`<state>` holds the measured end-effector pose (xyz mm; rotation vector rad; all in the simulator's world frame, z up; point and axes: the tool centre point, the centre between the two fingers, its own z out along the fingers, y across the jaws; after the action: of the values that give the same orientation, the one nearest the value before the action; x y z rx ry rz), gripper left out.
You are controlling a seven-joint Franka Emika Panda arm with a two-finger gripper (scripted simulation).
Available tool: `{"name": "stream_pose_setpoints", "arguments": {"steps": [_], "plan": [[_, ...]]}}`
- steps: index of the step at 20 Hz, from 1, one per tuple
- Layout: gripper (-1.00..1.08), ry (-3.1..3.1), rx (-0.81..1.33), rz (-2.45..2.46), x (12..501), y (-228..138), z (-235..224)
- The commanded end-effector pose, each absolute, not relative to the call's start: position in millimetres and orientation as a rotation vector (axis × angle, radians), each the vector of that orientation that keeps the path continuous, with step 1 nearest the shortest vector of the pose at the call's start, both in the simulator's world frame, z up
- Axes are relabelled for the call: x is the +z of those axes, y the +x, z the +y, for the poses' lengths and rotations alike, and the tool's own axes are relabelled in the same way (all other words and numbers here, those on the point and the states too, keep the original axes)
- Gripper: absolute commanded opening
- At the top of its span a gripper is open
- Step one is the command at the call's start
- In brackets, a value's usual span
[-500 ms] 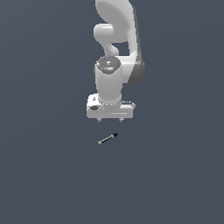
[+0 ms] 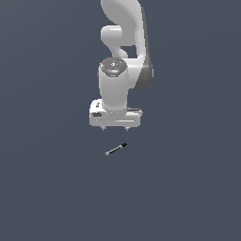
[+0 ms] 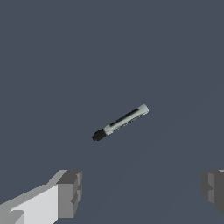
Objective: Pick up the object and move it to a goal position.
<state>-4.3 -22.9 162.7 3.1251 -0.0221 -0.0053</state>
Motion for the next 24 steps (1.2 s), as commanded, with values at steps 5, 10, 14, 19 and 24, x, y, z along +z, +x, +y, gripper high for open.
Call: {"name": "stream_pose_setpoints", "arguments": {"steps": [5,10,14,19,24], "plan": [[1.00,3.121,-0.006,-0.030,164,-4,-25],[1.00,3.122,-0.006,-0.093,160,-3,-25],[1.00,3.122,-0.006,-0.183,154,-1,-25],[1.00,3.113,-0.006,-0.345,144,2,-23],[1.00,3.088,-0.007,-0.559,130,6,-22]]}}
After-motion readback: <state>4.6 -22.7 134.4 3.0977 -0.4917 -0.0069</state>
